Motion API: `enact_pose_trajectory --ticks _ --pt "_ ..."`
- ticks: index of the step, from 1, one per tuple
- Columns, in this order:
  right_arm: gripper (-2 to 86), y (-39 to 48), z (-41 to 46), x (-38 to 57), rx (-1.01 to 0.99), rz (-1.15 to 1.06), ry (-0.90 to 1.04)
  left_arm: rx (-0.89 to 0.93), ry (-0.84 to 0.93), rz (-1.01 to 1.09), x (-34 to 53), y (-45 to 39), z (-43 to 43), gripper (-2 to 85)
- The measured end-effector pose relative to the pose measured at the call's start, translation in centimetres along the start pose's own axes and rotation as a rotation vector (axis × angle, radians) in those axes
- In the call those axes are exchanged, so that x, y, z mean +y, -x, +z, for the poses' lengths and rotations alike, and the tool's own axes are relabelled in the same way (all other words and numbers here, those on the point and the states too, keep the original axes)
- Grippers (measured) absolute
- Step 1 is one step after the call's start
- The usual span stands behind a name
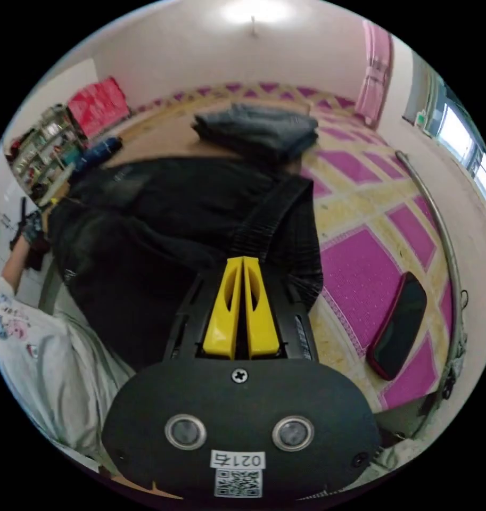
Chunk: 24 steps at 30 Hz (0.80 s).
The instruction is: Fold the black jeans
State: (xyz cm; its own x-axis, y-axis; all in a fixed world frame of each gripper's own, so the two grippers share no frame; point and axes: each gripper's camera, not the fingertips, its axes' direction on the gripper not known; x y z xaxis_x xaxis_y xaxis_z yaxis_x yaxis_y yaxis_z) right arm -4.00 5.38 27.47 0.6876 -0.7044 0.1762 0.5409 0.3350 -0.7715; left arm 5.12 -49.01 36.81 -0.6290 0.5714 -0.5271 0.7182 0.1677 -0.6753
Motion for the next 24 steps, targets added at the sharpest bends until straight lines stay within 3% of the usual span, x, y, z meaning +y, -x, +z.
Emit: enact_pose_trajectory --ticks 2,7,10,15,18,24 --pt "-0.7 -1.3 0.3 0.0 -0.034 0.026 -0.012 -0.074 0.158 -0.038 0.2 0.5 2.3 -0.9" --pt "0.2 -3.8 -5.5 4.3 -0.053 0.217 -0.250 -0.152 -0.010 -0.142 2.1 2.3 -2.8 -0.9" --pt "3.0 -5.1 -7.9 9.3 -0.216 0.313 -0.299 -0.053 -0.180 -0.194 4.9 2.6 -8.3 -0.7" --pt "7.4 -6.0 -8.6 17.5 -0.267 0.543 -0.313 0.064 -0.314 -0.555 12.6 4.4 -14.1 3.5" --pt "8.2 -6.7 -6.9 20.7 -0.425 0.645 -0.321 0.188 -0.333 -0.695 15.9 5.6 -14.2 6.4" --pt "8.9 -7.7 -3.9 21.4 -0.611 0.739 -0.335 0.225 -0.301 -0.735 16.0 6.2 -13.5 7.9"
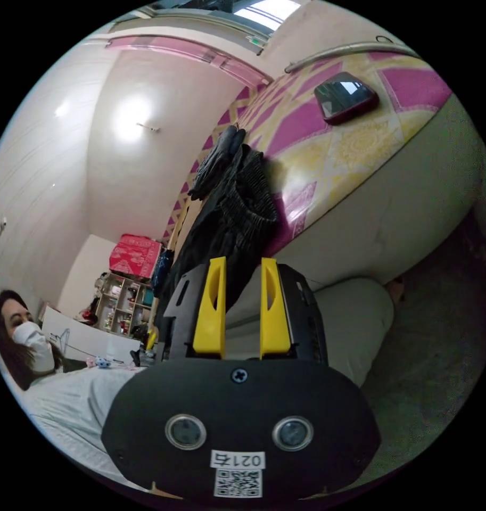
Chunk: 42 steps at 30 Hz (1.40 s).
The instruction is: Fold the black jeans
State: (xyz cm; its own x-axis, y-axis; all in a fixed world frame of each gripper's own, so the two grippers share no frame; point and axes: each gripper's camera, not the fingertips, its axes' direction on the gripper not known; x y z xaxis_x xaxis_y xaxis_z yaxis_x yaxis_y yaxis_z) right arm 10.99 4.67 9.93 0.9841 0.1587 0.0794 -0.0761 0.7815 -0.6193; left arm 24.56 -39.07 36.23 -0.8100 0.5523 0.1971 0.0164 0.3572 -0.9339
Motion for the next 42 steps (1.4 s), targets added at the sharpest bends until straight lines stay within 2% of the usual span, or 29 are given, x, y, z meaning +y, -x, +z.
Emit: enact_pose_trajectory --ticks 5,9,17,23,26,29,31,36,40,42 --pt "9.6 -1.0 -0.4 -0.5 -0.060 0.038 -0.041 0.007 0.042 -0.003 -1.0 -0.2 0.5 7.9" --pt "10.0 -1.3 0.7 -1.4 -0.160 0.048 -0.002 0.037 0.049 -0.027 -1.8 0.0 0.5 7.9" --pt "10.3 -1.0 1.6 -2.5 -0.190 0.040 0.017 0.056 0.015 -0.076 -4.5 1.2 0.8 8.0" --pt "10.2 -0.5 2.1 -3.0 -0.179 0.046 0.058 0.114 0.086 -0.119 -7.7 1.6 3.5 8.1" --pt "8.7 0.2 3.4 -2.8 -0.184 0.038 0.119 0.093 0.136 -0.136 -8.8 1.1 5.0 6.4" --pt "4.6 0.8 4.6 -3.1 -0.172 0.038 0.134 0.036 0.165 -0.145 -9.4 0.8 6.0 0.4" --pt "1.9 1.4 4.3 -3.9 -0.206 0.026 0.124 0.067 0.161 -0.124 -9.8 0.3 6.3 -0.4" --pt "0.6 5.0 3.2 -8.1 -0.367 -0.039 0.113 0.083 0.180 0.078 -13.6 -6.2 7.4 -0.9" --pt "0.8 9.7 5.1 -15.6 -0.367 -0.119 0.110 0.067 0.194 0.172 -18.4 -11.4 10.8 -0.9" --pt "1.3 11.0 7.4 -19.3 -0.347 -0.123 0.122 0.006 0.237 0.224 -22.0 -14.3 15.2 -0.9"
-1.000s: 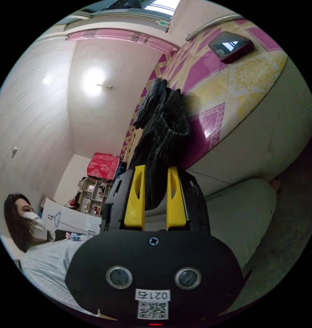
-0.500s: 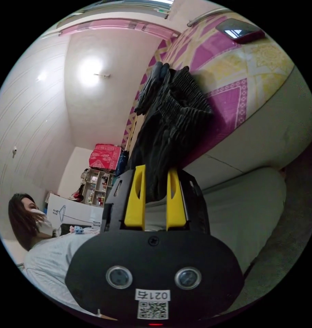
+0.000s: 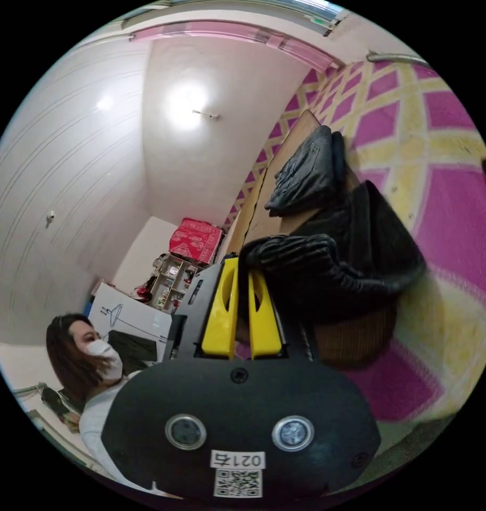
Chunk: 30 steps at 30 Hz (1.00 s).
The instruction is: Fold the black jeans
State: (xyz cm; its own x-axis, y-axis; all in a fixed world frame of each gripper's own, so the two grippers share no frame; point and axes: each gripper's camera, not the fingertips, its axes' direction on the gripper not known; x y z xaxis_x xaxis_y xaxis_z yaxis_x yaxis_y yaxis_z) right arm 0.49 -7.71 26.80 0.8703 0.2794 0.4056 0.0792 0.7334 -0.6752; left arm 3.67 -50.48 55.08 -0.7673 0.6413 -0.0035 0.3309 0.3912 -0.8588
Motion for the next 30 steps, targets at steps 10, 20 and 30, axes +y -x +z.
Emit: enact_pose_trajectory --ticks 10,20,30 --pt "8.8 -7.9 11.3 -10.8 0.346 0.097 0.084 -0.205 0.193 -0.113 -6.6 4.8 16.9 -0.2" --pt "7.6 1.7 21.1 -0.7 0.250 -0.381 0.476 -0.223 -0.001 -0.036 -3.1 7.1 11.0 4.7" --pt "8.9 8.2 35.3 12.7 0.292 -0.899 0.827 -0.292 0.086 -0.110 -2.8 11.1 16.3 8.4"
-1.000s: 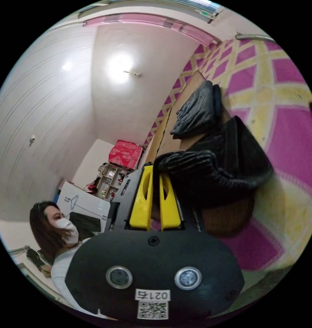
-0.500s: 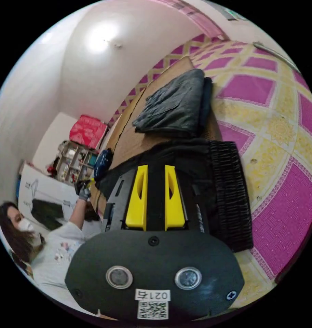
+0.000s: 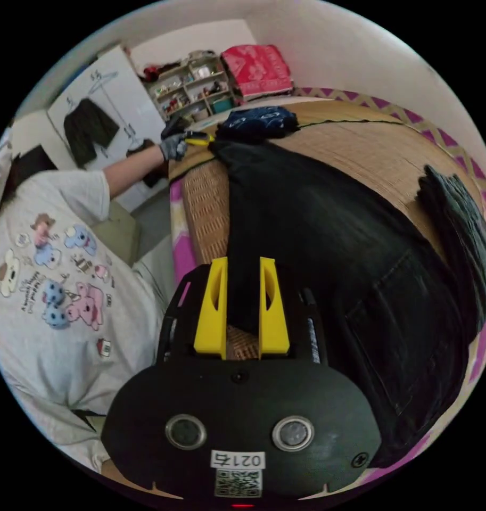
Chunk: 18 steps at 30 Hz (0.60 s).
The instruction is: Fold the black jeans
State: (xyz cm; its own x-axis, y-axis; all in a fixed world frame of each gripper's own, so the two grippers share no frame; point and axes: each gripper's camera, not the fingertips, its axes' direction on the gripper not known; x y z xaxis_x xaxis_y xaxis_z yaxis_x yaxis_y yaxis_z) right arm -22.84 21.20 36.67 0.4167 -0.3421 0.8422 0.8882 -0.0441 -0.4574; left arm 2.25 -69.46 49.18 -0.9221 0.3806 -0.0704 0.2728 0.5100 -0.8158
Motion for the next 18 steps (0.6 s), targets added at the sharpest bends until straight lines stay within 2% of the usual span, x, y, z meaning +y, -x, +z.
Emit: enact_pose_trajectory --ticks 3,6,12,16,18 --pt "7.2 2.4 4.6 -0.8 0.138 -0.092 0.152 0.044 -0.020 -0.014 -0.3 1.0 0.5 7.9" --pt "2.5 3.5 4.2 0.2 0.239 -0.094 0.118 0.058 -0.013 -0.002 -0.6 1.7 0.7 7.1" --pt "1.0 3.0 1.8 3.2 0.188 0.050 -0.020 0.061 -0.058 -0.040 -0.9 4.3 0.2 0.6" --pt "0.7 1.5 2.8 5.1 0.101 0.147 -0.046 -0.004 0.034 -0.021 -1.3 5.3 2.1 -0.7" --pt "0.6 1.6 2.2 5.5 0.115 0.148 -0.062 -0.013 -0.006 -0.018 -1.2 5.8 1.8 -0.7"
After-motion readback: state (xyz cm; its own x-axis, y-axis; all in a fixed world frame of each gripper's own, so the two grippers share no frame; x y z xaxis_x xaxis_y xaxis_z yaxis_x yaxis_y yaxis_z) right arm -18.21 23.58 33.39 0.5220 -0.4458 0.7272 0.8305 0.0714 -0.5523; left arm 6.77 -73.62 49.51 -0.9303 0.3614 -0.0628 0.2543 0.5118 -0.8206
